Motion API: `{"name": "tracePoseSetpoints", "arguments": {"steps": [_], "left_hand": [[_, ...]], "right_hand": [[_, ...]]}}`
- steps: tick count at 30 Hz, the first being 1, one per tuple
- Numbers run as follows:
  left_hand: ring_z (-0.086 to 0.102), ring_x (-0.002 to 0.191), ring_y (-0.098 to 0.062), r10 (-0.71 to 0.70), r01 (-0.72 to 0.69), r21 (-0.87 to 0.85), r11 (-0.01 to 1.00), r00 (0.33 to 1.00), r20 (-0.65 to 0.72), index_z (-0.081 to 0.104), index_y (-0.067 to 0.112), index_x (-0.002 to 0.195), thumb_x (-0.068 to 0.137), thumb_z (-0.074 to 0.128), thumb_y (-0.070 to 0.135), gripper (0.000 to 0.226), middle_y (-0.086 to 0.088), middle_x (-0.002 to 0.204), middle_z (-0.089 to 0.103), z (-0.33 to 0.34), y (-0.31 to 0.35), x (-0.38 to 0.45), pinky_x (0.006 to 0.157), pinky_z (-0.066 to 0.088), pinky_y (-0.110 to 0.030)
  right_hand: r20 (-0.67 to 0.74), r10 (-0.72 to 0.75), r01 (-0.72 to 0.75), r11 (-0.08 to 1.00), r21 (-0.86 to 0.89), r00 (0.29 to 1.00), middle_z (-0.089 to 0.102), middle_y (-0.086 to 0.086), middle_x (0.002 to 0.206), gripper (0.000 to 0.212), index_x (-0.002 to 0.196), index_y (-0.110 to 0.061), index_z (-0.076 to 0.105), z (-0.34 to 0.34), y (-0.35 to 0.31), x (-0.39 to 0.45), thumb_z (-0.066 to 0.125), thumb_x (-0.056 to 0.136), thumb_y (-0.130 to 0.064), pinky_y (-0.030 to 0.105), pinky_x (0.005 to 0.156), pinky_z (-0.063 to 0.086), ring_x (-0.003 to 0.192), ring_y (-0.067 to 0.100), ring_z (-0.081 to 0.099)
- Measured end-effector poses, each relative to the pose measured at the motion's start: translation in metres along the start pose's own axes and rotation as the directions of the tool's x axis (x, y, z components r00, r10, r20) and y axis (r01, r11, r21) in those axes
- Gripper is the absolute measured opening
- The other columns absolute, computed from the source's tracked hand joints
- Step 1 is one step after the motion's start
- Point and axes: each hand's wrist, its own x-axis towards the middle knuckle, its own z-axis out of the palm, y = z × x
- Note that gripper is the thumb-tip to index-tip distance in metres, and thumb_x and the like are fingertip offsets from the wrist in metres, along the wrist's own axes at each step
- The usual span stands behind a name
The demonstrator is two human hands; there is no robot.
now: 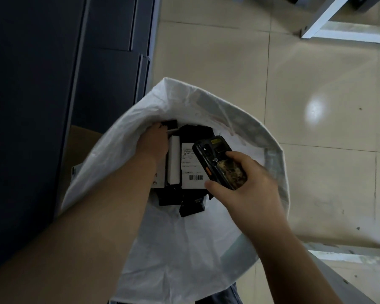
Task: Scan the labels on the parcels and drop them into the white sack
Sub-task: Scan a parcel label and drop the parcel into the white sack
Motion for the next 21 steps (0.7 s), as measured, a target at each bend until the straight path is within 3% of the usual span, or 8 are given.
{"name": "tracePoseSetpoints", "arguments": {"steps": [5, 8, 12, 15, 19, 21], "left_hand": [[0.046, 0.13, -0.029, -0.029, 0.034, -0.087, 0.996, 0.998, 0.056, 0.056, 0.01, 0.134, 0.098, 0.048, 0.02, 0.039, -0.01, 0.143, 0.051, -0.009, -0.002, -0.001, 0.111, 0.036, -0.04], [0.048, 0.128, -0.03, -0.056, 0.069, -0.118, 0.991, 0.992, 0.112, 0.056, 0.011, 0.134, 0.099, 0.047, 0.023, 0.038, -0.012, 0.139, 0.054, -0.026, 0.006, -0.018, 0.109, 0.035, -0.038], [0.054, 0.122, -0.026, -0.084, 0.078, -0.281, 0.956, 0.996, -0.009, 0.058, 0.012, 0.133, 0.1, 0.05, 0.026, 0.037, -0.01, 0.133, 0.06, -0.057, 0.02, -0.062, 0.102, 0.036, -0.03], [0.059, 0.113, -0.021, -0.064, 0.027, -0.424, 0.905, 0.995, -0.074, 0.063, 0.012, 0.127, 0.098, 0.057, 0.023, 0.032, -0.007, 0.124, 0.065, -0.087, 0.035, -0.1, 0.091, 0.036, -0.02], [0.054, 0.121, -0.017, -0.074, -0.026, -0.551, 0.834, 0.985, -0.158, 0.061, 0.014, 0.129, 0.096, 0.06, 0.023, 0.035, -0.003, 0.131, 0.059, -0.13, 0.053, -0.154, 0.106, 0.041, -0.032], [0.052, 0.117, -0.011, -0.072, -0.076, -0.586, 0.807, 0.972, -0.225, 0.062, 0.013, 0.127, 0.096, 0.06, 0.02, 0.032, -0.001, 0.129, 0.059, -0.153, 0.06, -0.185, 0.102, 0.039, -0.023]], "right_hand": [[0.001, 0.007, -0.007, 1.0, 0.007, 1.0, 0.061, -0.021, 0.118, 0.065, 0.129, -0.042, 0.055, 0.002, -0.002, 0.004, 0.083, 0.071, -0.042, 0.035, 0.093, 0.054, 0.107, 0.002, 0.06], [-0.002, 0.037, -0.037, 0.999, 0.004, 0.999, 0.061, -0.023, 0.116, 0.066, 0.128, -0.047, 0.052, -0.002, -0.01, 0.001, 0.08, 0.068, -0.049, 0.041, 0.081, 0.059, 0.098, 0.005, 0.064], [0.002, 0.017, -0.017, 1.0, 0.009, 1.0, 0.061, -0.023, 0.113, 0.07, 0.124, -0.051, 0.051, -0.015, -0.026, -0.008, 0.075, 0.059, -0.059, 0.042, 0.069, 0.061, 0.09, 0.011, 0.067], [0.001, -0.023, 0.023, 0.999, -0.041, 1.0, 0.062, -0.017, 0.116, 0.067, 0.125, -0.045, 0.056, -0.034, -0.045, -0.02, 0.081, 0.063, -0.052, 0.039, 0.081, 0.059, 0.098, 0.011, 0.065], [0.019, -0.115, 0.116, 0.985, -0.129, 0.993, 0.061, -0.013, 0.123, 0.067, 0.131, -0.037, 0.057, -0.06, -0.066, -0.039, 0.083, 0.069, -0.043, 0.031, 0.092, 0.051, 0.108, 0.009, 0.059], [0.039, -0.164, 0.168, 0.977, -0.134, 0.986, 0.062, -0.011, 0.122, 0.068, 0.131, -0.036, 0.057, -0.072, -0.076, -0.047, 0.082, 0.069, -0.043, 0.034, 0.094, 0.051, 0.109, 0.01, 0.059]]}}
